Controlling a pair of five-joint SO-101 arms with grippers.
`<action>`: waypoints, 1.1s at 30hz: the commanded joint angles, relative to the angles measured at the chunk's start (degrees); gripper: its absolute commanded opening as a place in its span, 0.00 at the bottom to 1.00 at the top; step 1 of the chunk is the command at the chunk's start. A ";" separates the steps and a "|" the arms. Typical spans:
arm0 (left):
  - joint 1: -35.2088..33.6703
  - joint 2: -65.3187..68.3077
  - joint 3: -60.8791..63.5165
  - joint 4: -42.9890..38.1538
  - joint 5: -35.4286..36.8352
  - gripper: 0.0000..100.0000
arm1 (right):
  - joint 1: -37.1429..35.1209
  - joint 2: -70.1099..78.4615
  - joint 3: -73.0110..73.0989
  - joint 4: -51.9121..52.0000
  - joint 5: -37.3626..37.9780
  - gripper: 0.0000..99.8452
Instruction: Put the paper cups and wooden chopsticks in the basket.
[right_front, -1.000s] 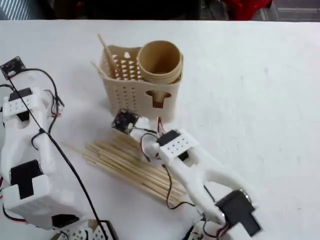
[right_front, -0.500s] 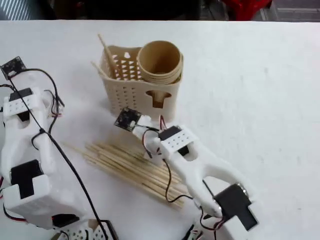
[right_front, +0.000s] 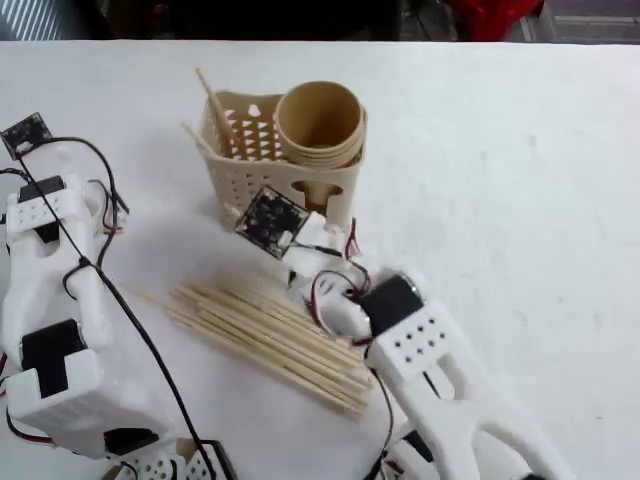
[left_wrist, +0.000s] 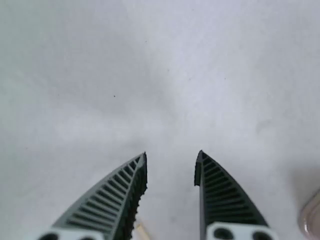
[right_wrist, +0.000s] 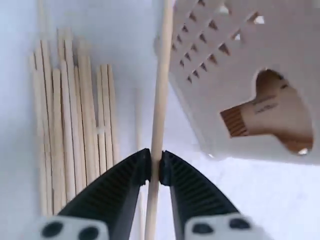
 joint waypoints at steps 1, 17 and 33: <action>-0.40 -0.40 -0.53 -0.79 0.35 0.17 | -2.77 -5.58 -9.49 0.22 -2.73 0.02; -0.22 -0.40 -0.44 -0.79 0.35 0.17 | -2.95 23.78 -41.93 -36.79 -13.80 0.02; -0.13 -0.40 -0.44 -0.79 0.35 0.17 | 0.48 36.35 -46.33 -40.57 -14.33 0.05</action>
